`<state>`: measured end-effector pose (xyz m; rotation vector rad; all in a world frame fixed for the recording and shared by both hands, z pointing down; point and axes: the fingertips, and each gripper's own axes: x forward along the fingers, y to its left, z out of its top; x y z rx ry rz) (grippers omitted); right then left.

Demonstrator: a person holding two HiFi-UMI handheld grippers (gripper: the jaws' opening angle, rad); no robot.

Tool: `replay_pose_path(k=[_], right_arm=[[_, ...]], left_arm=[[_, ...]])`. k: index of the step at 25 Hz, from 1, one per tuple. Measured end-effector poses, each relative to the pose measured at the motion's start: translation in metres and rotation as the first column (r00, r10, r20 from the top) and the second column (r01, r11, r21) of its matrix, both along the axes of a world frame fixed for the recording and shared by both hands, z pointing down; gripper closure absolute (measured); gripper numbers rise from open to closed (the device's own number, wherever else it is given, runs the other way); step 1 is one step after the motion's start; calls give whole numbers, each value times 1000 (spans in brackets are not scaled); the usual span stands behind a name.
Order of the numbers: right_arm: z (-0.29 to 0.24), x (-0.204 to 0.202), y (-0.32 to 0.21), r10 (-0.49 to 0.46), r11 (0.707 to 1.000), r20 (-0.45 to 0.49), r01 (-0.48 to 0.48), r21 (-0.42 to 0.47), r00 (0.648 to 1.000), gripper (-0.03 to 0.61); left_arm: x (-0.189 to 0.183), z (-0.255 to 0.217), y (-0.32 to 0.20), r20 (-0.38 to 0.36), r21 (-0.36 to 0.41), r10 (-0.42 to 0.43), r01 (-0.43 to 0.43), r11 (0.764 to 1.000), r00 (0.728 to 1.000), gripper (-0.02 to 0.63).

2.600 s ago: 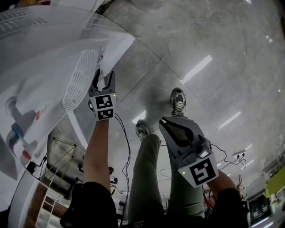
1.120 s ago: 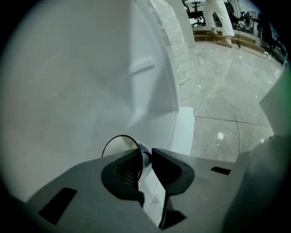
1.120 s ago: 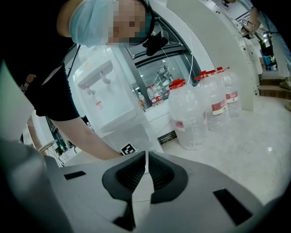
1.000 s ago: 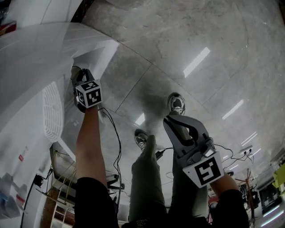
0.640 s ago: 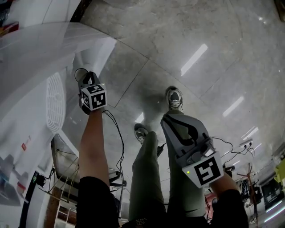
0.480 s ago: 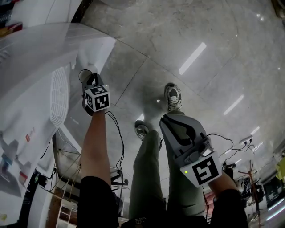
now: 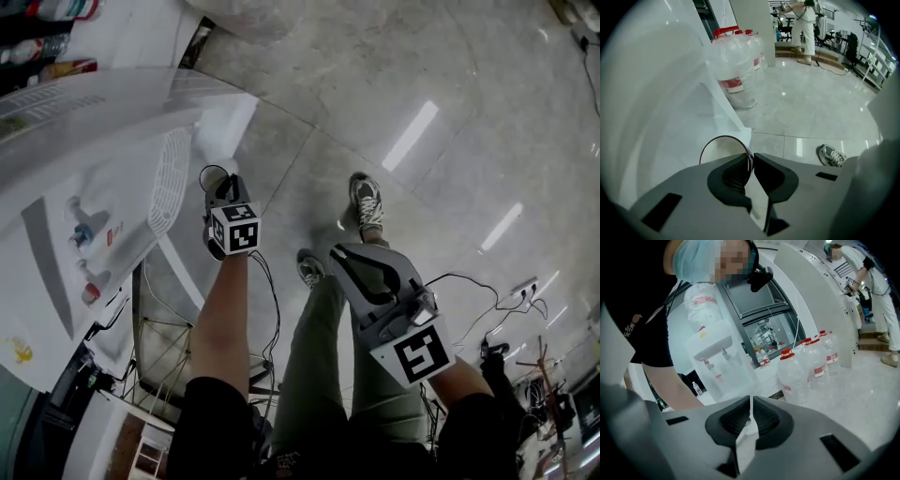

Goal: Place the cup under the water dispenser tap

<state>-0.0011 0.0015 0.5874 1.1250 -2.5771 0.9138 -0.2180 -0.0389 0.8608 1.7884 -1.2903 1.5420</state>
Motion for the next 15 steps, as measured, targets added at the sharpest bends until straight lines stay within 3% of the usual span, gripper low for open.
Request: replay_pose_path(k=[10,15], right_arm=[[-92,0,33,47,998,43,-49,48,998,532],[-130,9,47,53,997,46,-56,53,998,532]], left_arm=[[36,-109,40,-30,16,113,-112,994,993,560],[61,-162,54,-70,25,109,-107,994,992,560]])
